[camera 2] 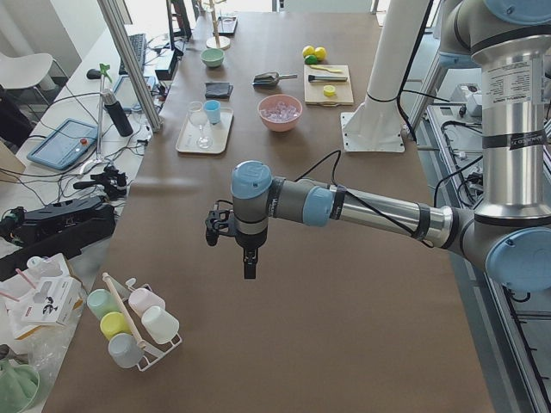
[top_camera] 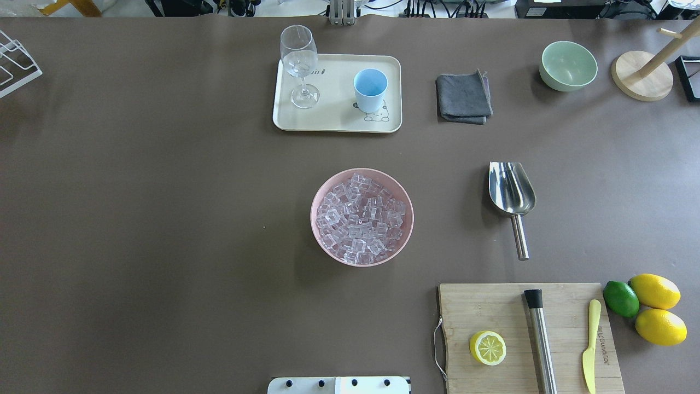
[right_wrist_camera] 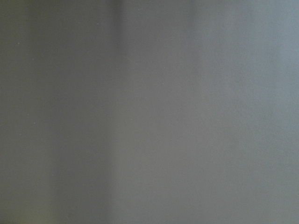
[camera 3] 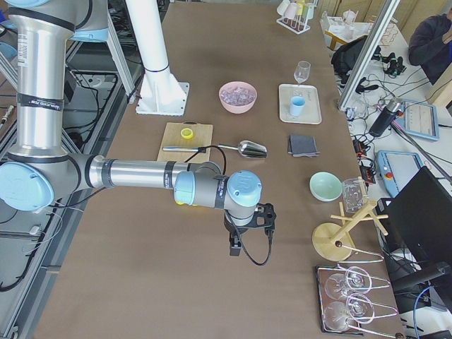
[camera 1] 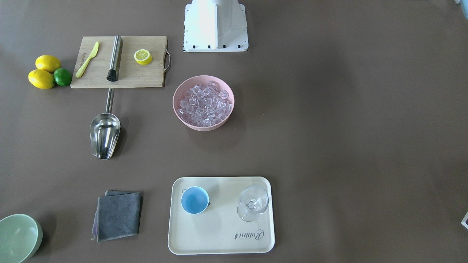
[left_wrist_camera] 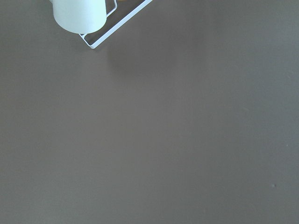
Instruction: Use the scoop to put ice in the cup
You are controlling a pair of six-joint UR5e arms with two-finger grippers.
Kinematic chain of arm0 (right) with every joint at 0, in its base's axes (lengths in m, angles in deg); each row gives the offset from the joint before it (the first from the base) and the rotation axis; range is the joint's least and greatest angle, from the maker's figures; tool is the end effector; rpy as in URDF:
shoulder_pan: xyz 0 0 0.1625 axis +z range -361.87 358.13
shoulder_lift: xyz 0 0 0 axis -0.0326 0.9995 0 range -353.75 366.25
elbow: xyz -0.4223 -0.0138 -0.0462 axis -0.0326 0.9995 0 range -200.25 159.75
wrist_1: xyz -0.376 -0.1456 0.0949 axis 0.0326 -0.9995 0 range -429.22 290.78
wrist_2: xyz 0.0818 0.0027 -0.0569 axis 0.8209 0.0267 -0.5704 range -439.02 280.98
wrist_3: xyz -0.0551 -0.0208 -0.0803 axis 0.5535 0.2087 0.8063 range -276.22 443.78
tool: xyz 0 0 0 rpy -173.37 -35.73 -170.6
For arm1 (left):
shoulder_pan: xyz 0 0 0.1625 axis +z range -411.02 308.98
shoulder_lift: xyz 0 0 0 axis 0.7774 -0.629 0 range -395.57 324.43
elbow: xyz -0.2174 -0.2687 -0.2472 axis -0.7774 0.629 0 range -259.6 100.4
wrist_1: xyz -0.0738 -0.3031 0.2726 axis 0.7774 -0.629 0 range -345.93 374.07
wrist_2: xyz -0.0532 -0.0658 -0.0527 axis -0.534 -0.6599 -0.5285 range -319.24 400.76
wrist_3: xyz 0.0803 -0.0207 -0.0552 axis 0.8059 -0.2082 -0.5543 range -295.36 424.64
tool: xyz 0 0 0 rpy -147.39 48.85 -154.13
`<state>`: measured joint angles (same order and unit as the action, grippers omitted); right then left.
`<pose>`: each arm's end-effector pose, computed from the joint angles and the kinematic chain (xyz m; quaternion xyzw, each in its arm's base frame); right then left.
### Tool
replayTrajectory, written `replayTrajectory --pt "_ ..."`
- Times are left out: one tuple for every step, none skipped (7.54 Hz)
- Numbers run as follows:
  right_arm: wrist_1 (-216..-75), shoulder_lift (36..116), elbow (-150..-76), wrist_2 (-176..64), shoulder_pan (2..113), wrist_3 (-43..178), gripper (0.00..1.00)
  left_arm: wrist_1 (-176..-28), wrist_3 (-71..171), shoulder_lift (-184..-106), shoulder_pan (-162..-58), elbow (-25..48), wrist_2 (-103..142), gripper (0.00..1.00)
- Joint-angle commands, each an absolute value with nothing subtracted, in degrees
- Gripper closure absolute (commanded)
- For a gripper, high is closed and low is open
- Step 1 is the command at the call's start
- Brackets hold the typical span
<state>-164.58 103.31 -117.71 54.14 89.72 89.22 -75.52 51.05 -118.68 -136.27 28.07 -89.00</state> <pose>0.0771 -0.4309 0.6626 -0.0176 -0.3692 -0.0153 0.9290 -0.0324 -0.4504 0.5685 0.0298 0.3479 -0.0415 0.9361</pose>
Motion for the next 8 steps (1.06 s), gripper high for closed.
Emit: replayTrajectory --pt "-164.6 103.5 -117.7 54.2 89.7 89.2 0.01 -78.7 51.0 -118.0 -136.4 26.8 -89.9 0.02" --pt "-164.6 103.4 -117.6 54.2 89.7 89.2 0.00 -82.3 50.9 -116.1 -136.3 26.6 -89.9 0.02" --pt "-164.6 103.4 -117.5 54.3 89.7 89.3 0.01 -83.0 50.8 -116.0 -136.4 26.4 -89.9 0.02" --pt "-164.6 103.3 -117.4 54.3 89.7 89.5 0.00 -82.8 50.8 -116.3 -136.4 26.4 -89.9 0.02" --pt "-164.6 103.0 -117.5 54.3 89.7 89.3 0.01 -82.6 50.8 -116.3 -136.4 26.1 -89.9 0.02" --pt "-164.6 102.9 -117.3 54.3 89.7 89.2 0.00 -82.5 50.8 -116.3 -136.4 26.1 -89.8 0.02" --pt "-164.6 102.8 -117.5 54.4 89.7 89.1 0.01 -82.4 50.8 -116.3 -136.7 26.5 -89.7 0.02" --pt "-164.6 102.8 -118.1 54.2 89.7 89.2 0.01 -82.2 50.7 -116.5 -136.6 26.9 -89.2 0.02"
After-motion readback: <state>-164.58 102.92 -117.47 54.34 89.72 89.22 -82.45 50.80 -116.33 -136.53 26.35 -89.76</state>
